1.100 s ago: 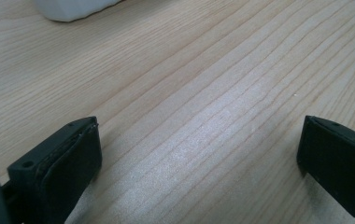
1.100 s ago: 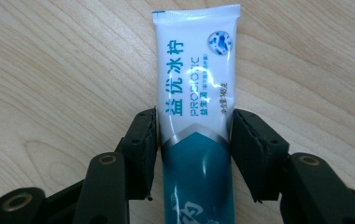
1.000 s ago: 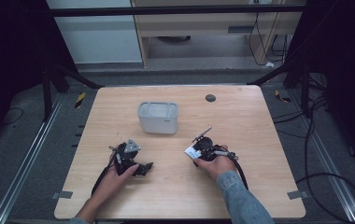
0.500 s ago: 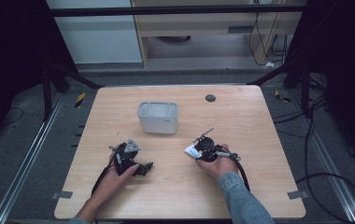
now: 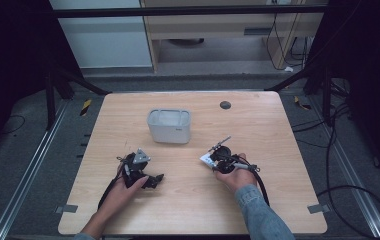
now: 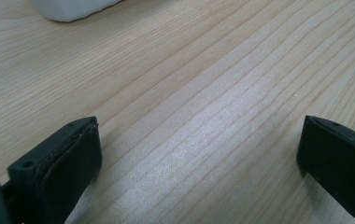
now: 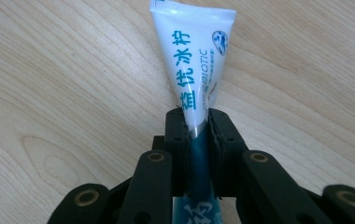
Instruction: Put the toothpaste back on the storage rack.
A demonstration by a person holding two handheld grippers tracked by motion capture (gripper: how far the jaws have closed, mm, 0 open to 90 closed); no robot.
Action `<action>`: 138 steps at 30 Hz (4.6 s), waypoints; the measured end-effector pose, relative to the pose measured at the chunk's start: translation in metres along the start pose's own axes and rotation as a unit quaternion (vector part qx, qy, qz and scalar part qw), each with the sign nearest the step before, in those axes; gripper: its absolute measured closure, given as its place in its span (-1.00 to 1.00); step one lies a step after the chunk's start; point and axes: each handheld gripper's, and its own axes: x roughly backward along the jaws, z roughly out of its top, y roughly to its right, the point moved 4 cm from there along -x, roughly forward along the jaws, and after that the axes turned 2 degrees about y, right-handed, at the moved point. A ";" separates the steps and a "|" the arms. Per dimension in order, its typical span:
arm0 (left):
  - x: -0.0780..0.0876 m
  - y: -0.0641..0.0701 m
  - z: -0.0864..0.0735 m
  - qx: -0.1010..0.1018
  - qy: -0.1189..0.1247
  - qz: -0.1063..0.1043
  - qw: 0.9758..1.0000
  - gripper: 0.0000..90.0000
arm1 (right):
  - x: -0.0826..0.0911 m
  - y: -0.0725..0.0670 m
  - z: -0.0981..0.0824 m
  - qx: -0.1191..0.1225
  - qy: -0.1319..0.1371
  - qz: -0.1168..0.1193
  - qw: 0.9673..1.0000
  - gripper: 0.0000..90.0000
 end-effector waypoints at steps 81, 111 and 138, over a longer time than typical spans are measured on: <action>0.000 0.000 0.000 0.000 0.000 0.000 1.000 -1.00 | 0.112 -0.007 0.233 -0.033 0.385 -0.056 0.921 0.77; 0.000 0.000 0.000 0.001 0.001 0.000 1.000 -1.00 | 0.089 -0.026 0.257 -0.047 0.429 -0.048 0.901 0.77; 0.000 0.000 0.000 0.000 0.000 -0.001 1.000 -1.00 | 0.028 -0.046 0.243 -0.022 0.393 -0.029 0.919 0.76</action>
